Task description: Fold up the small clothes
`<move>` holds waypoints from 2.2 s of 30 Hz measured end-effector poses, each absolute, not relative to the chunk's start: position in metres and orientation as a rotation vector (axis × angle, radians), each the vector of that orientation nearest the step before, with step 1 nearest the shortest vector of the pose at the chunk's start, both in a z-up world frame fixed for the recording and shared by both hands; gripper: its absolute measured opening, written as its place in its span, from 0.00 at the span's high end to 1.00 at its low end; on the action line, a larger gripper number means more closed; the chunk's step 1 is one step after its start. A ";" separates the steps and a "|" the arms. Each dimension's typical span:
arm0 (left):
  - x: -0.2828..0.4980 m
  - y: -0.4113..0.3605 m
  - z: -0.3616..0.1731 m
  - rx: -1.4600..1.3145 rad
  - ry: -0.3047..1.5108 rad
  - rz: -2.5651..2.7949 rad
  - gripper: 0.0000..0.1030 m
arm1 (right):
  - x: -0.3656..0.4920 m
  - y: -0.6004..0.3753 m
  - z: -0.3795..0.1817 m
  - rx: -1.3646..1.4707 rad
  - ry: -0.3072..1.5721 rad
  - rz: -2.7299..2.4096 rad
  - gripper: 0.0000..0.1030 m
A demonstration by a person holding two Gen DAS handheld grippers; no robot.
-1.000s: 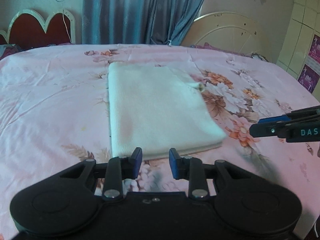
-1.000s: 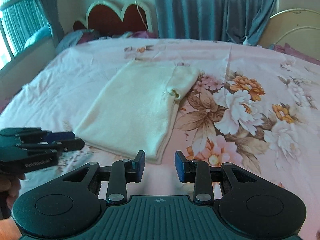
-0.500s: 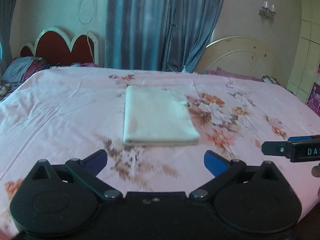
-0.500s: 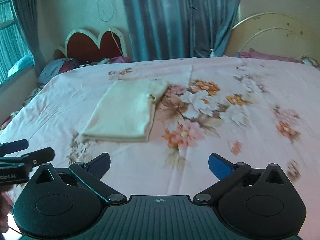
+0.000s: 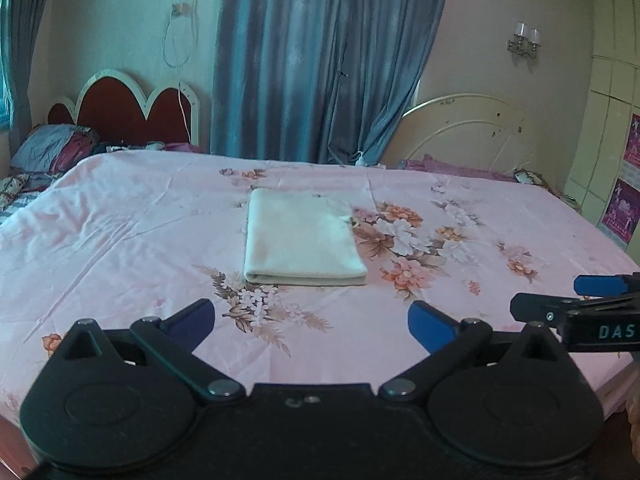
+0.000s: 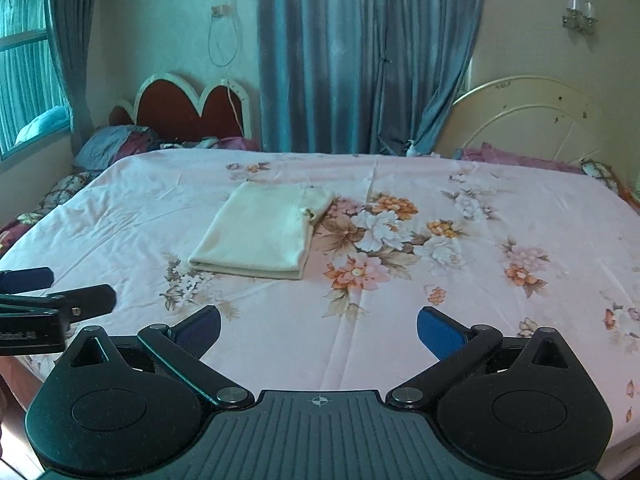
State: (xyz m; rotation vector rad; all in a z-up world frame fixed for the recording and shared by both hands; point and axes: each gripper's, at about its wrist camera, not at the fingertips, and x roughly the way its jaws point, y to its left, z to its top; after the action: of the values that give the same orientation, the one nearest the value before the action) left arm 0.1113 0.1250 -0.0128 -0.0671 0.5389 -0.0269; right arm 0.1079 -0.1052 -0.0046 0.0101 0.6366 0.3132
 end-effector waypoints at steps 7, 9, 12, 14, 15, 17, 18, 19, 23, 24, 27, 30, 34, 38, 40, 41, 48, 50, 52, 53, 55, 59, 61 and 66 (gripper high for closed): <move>0.096 0.119 -0.007 -0.046 0.510 -0.038 0.00 | 0.089 -0.112 0.002 0.018 0.632 0.302 0.00; 0.095 0.118 -0.006 -0.042 0.503 -0.044 0.00 | 0.086 -0.112 0.005 0.013 0.622 0.299 0.00; 0.094 0.116 -0.004 -0.034 0.493 -0.049 0.00 | 0.083 -0.114 0.010 0.019 0.611 0.297 0.00; 0.093 0.116 -0.004 -0.034 0.490 -0.053 0.00 | 0.082 -0.115 0.013 0.017 0.605 0.294 0.00; 0.093 0.116 -0.004 -0.033 0.492 -0.051 0.00 | 0.081 -0.114 0.014 0.017 0.603 0.293 0.00; 0.093 0.116 -0.003 -0.033 0.491 -0.052 0.00 | 0.082 -0.116 0.014 0.016 0.602 0.293 0.00; 0.093 0.115 -0.003 -0.033 0.491 -0.051 0.01 | 0.081 -0.115 0.014 0.015 0.601 0.293 0.00; 0.093 0.115 -0.004 -0.033 0.491 -0.051 0.00 | 0.082 -0.116 0.015 0.014 0.602 0.295 0.00; 0.092 0.115 -0.003 -0.032 0.485 -0.052 0.00 | 0.080 -0.116 0.018 0.009 0.602 0.296 0.00; 0.093 0.117 -0.002 -0.032 0.485 -0.054 0.00 | 0.080 -0.116 0.018 0.012 0.599 0.297 0.00; 0.095 0.119 0.000 -0.030 0.482 -0.060 0.00 | 0.082 -0.117 0.018 0.011 0.593 0.289 0.00; 0.095 0.120 0.001 -0.025 0.481 -0.065 0.00 | 0.083 -0.118 0.019 0.020 0.592 0.287 0.00; 0.097 0.121 0.001 -0.022 0.481 -0.063 0.00 | 0.085 -0.120 0.020 0.017 0.590 0.291 0.00; 0.098 0.123 0.001 -0.020 0.479 -0.061 0.00 | 0.085 -0.120 0.020 0.015 0.589 0.295 0.00; 0.098 0.123 0.001 -0.021 0.477 -0.062 0.00 | 0.085 -0.120 0.020 0.016 0.589 0.296 0.00; 0.098 0.123 0.002 -0.020 0.476 -0.062 0.00 | 0.085 -0.120 0.020 0.016 0.589 0.296 0.00; 0.098 0.124 0.002 -0.020 0.477 -0.063 0.00 | 0.086 -0.120 0.020 0.015 0.588 0.298 0.00; 0.098 0.124 0.002 -0.019 0.476 -0.063 0.00 | 0.087 -0.121 0.020 0.015 0.587 0.301 0.00; 0.097 0.123 0.002 -0.020 0.476 -0.063 0.00 | 0.086 -0.120 0.020 0.014 0.588 0.301 0.00; 0.097 0.123 0.002 -0.020 0.475 -0.062 0.00 | 0.086 -0.122 0.021 0.013 0.587 0.304 0.00; 0.098 0.123 0.002 -0.018 0.474 -0.059 0.00 | 0.088 -0.124 0.022 0.009 0.586 0.308 0.00; 0.099 0.125 0.005 -0.012 0.470 -0.055 0.00 | 0.088 -0.124 0.022 0.015 0.584 0.312 0.00; 0.100 0.124 0.005 -0.011 0.472 -0.054 0.00 | 0.089 -0.125 0.023 0.014 0.581 0.313 0.00; 0.099 0.124 0.005 -0.007 0.468 -0.049 0.00 | 0.091 -0.126 0.022 0.011 0.582 0.318 0.00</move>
State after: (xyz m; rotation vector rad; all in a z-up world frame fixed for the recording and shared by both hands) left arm 0.0994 0.1239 0.0053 -0.0069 0.4675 -0.0493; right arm 0.0914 -0.1262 0.0218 0.0110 0.5820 0.3175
